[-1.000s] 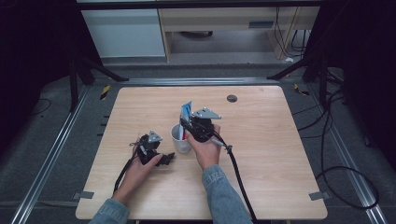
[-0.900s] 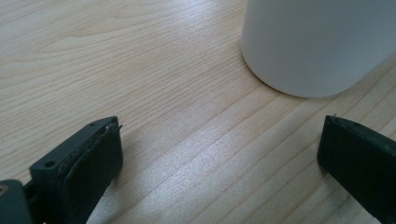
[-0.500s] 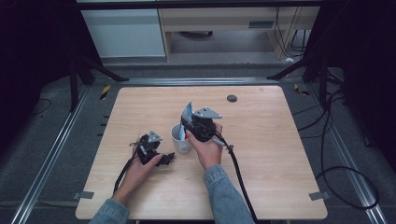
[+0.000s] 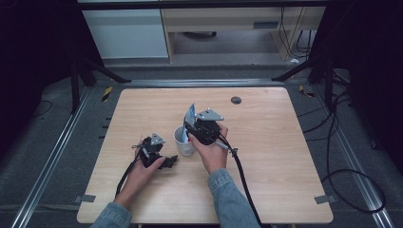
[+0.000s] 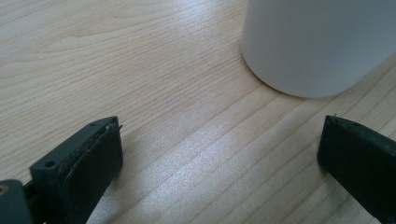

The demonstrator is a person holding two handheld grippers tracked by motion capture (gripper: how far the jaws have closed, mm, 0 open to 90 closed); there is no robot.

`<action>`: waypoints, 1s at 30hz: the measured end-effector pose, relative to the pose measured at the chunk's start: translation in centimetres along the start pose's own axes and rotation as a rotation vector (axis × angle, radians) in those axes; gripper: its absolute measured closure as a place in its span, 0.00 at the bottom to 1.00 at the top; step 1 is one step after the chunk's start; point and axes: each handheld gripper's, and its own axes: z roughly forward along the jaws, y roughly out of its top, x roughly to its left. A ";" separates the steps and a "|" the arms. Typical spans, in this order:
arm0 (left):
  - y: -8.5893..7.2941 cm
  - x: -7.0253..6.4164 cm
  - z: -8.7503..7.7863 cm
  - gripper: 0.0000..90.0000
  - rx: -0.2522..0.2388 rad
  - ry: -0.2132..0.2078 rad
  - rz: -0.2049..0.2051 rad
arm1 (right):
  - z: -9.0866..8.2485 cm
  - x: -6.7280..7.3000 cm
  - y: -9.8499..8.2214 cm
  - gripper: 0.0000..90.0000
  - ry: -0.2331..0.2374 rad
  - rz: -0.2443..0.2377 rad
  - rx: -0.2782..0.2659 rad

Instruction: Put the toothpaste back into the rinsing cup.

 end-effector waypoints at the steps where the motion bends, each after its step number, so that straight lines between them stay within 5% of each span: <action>1: 0.0 0.0 0.0 0.00 0.000 0.000 0.000 | 0.0 0.0 0.0 0.47 -0.007 -0.003 0.002; 15: 0.0 -0.1 0.0 0.00 -0.005 -0.001 -0.008 | -1.4 -0.1 1.0 0.28 -0.022 -0.050 0.043; 22: 0.0 -0.1 0.0 0.00 -0.006 0.002 -0.011 | -1.8 -0.5 1.2 0.16 -0.049 -0.097 0.140; 30: 0.0 -0.2 0.0 0.00 -0.005 0.002 -0.011 | -2.8 -1.0 1.9 0.11 -0.032 -0.112 0.146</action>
